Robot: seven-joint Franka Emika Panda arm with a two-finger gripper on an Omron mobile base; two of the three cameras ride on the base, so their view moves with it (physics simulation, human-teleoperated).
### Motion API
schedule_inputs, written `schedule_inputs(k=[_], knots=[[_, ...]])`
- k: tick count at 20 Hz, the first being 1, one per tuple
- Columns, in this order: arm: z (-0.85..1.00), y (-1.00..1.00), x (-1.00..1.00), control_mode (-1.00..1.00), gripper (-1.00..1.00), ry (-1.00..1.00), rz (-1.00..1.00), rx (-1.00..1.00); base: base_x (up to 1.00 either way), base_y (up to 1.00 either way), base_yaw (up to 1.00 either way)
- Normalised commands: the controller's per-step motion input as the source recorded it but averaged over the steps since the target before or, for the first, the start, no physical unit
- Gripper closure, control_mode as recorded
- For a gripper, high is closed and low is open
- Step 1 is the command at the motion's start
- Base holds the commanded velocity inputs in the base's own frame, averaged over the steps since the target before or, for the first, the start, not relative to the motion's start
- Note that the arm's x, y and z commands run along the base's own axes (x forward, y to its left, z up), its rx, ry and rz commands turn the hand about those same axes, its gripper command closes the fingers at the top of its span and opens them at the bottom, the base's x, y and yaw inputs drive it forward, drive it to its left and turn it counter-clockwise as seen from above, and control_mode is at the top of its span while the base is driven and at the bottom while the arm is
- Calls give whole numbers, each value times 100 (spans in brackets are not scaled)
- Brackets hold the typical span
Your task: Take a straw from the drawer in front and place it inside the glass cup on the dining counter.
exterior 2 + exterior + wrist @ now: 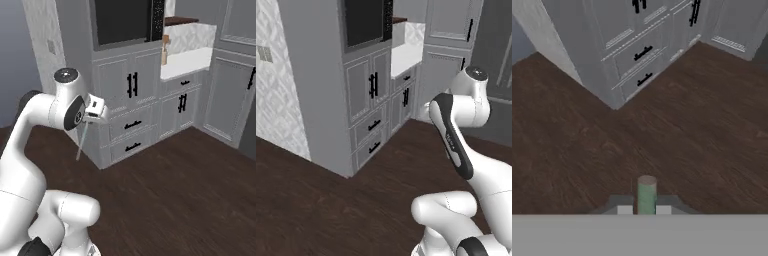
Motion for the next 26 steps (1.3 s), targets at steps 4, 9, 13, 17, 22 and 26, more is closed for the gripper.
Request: schedule_inputs(k=[4, 9, 13, 17, 22, 26], knots=[[0, 0, 0, 100, 100, 0, 0, 0, 3, 64, 79], [0, 0, 0, 100, 100, 0, 0, 0, 44, 65, 70], [0, 0, 0, 100, 100, 0, 0, 0, 87, 56, 62], [0, 0, 0, 100, 100, 0, 0, 0, 100, 22, 48], [0, 0, 0, 100, 100, 0, 0, 0, 100, 0, 37], [0, 0, 0, 100, 100, 0, 0, 0, 100, 0, 33]])
